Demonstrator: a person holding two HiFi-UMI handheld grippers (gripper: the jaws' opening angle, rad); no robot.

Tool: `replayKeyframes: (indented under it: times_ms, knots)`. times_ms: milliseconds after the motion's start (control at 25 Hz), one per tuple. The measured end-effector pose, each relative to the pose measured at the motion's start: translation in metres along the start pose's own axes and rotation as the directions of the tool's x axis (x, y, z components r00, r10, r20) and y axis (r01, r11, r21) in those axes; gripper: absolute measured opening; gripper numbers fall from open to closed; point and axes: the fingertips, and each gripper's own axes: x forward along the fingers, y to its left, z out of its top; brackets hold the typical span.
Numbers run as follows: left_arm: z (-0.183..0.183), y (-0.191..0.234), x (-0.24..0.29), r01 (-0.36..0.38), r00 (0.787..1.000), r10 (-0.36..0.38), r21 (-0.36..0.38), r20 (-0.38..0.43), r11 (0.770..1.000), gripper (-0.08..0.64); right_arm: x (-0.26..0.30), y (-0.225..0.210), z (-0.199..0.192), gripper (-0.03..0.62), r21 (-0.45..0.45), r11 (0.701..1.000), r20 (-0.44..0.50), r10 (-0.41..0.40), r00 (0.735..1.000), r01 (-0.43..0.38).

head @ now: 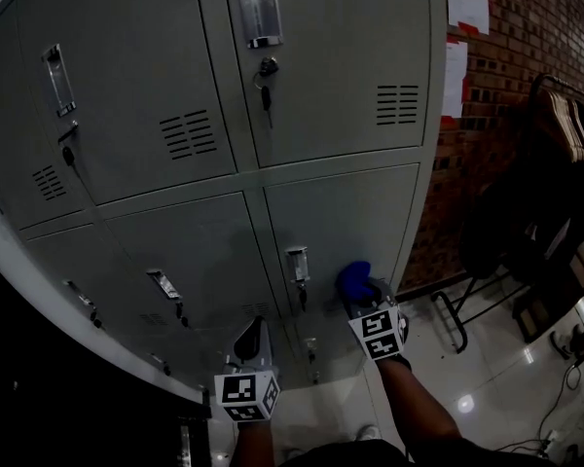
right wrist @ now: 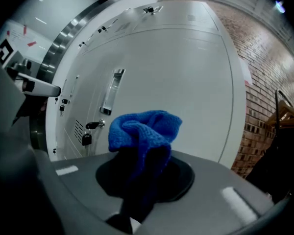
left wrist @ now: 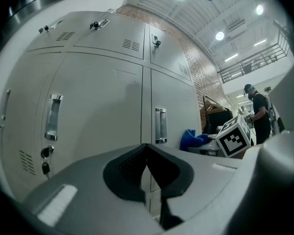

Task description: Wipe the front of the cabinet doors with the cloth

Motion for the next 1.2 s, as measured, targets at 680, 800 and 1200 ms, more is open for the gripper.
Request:
replayKeyframes:
  times_ms: [680,800,1200]
  knots:
    - [-0.001,0.029,-0.029,-0.043,0.999,0.044,-0.028,0.015,0.999,0.012,0.021,0.081,0.030,0.061,-0.056,0.986,0.009,0.159,0.987,-0.158]
    - [-0.001,0.031,-0.030,-0.046,0.999,0.046,-0.027,0.015,0.999,0.012,0.014,0.069,0.026,0.061,-0.035,0.992,0.025,0.123,0.992,-0.122]
    - [-0.003,0.021,-0.021,-0.019,1.000,0.019,-0.025,0.006,1.000,0.012,-0.020,-0.035,-0.051,0.061,-0.074,0.978,-0.079,-0.199,0.977,0.193]
